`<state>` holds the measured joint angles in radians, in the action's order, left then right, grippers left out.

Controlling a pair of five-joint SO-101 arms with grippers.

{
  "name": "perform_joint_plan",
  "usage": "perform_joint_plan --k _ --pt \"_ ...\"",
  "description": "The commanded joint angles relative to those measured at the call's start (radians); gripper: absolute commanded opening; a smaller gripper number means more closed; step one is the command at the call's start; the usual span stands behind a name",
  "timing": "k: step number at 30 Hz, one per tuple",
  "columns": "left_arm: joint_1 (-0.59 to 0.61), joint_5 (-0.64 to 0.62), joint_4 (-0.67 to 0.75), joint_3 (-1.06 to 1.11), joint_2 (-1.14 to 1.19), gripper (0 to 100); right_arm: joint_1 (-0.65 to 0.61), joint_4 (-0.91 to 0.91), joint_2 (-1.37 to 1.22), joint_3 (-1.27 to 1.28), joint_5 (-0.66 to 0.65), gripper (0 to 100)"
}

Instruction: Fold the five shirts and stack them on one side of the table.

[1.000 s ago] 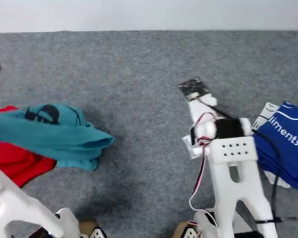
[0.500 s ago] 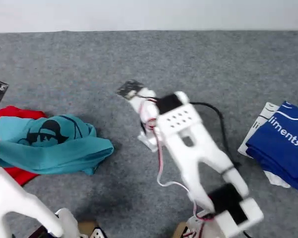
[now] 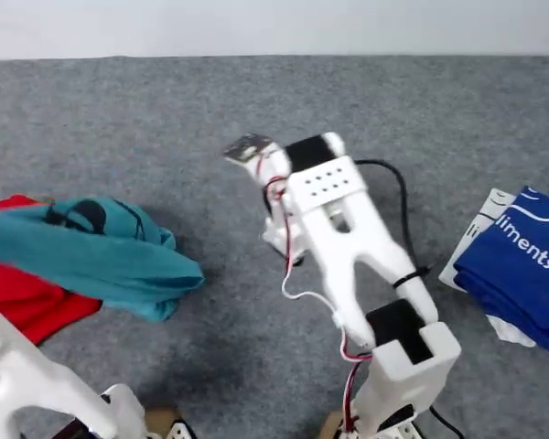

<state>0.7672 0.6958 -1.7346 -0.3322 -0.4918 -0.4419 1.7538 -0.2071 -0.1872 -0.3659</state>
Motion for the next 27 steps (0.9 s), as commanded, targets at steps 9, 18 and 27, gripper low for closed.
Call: perform_joint_plan --k 9,18,27 --pt "-0.555 -0.316 -0.015 -0.257 0.0 0 0.223 0.042 0.142 -0.043 -0.029 19.9" --pt "-0.996 -0.496 0.181 -0.05 0.069 0 0.424 0.042 0.277 -0.025 -0.031 20.0" --pt "-1.293 -0.5 0.25 -0.048 0.417 1 0.613 0.041 0.464 0.181 -0.124 20.0"
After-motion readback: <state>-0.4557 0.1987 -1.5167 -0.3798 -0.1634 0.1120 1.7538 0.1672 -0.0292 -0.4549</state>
